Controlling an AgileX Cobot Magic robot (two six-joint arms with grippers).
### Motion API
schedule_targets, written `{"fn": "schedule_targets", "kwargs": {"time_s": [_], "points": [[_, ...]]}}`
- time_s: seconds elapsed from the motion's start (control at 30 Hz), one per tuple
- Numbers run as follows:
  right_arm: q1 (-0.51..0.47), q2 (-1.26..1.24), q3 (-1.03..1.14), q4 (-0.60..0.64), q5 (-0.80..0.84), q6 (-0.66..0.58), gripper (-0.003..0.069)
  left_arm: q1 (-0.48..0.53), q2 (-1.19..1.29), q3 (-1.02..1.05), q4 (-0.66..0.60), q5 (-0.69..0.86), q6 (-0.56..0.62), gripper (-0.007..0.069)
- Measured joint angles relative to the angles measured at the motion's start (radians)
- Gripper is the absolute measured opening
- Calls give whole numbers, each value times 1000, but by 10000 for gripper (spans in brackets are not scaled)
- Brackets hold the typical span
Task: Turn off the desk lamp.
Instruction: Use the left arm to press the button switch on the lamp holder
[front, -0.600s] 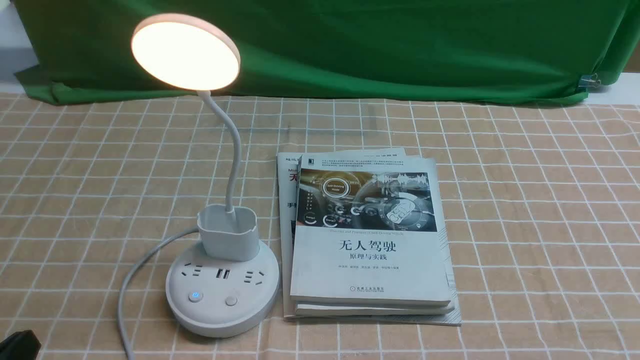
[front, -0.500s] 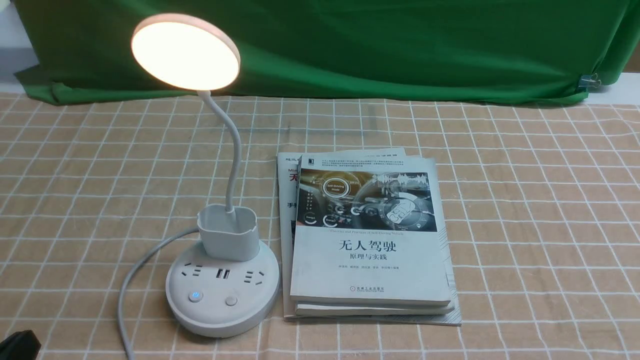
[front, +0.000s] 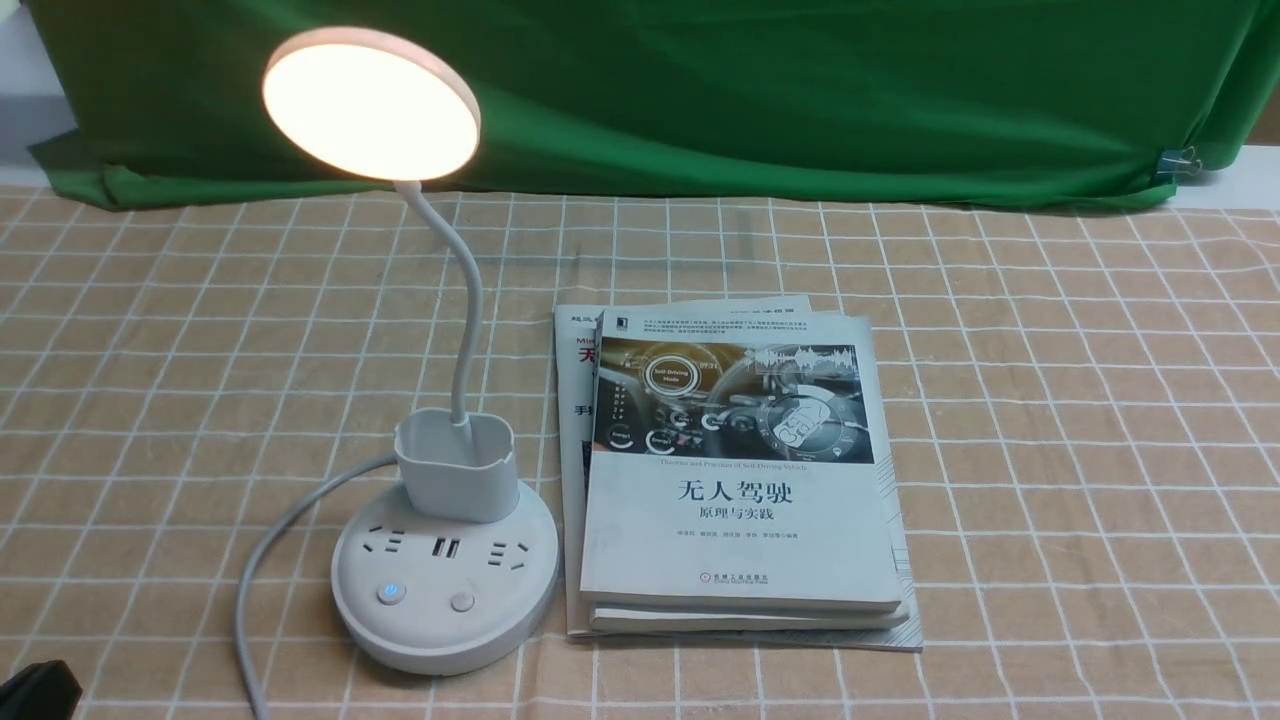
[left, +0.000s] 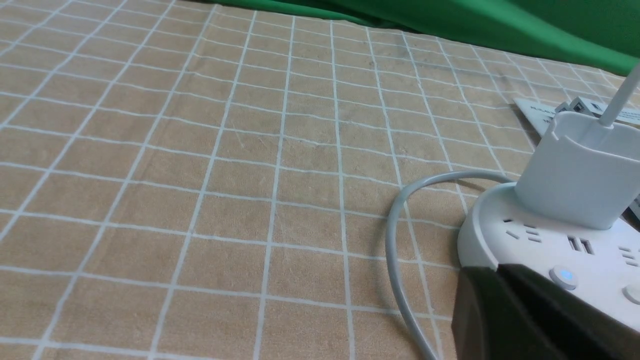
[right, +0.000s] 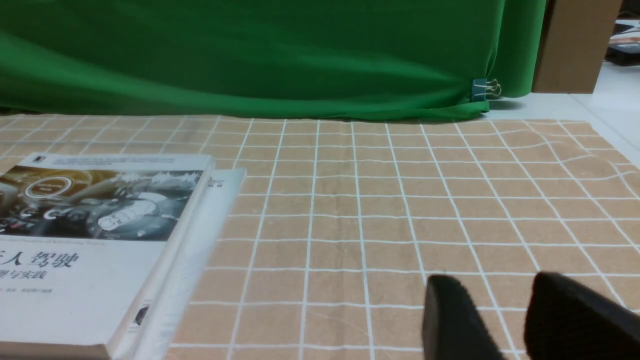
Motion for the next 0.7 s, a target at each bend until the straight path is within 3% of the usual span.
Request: {"fn": "schedule_targets", "kwargs": {"time_s": [0.23, 0.5, 0.7], "points": [[0, 0, 0, 0, 0, 0, 242, 0, 0, 0, -15, -26, -11, 6], [0, 0, 0, 0, 0, 0, 242, 0, 0, 0, -554, -296, -137, 6], [0, 0, 0, 0, 0, 0, 242, 0, 0, 0, -545, -378, -125, 6]]}}
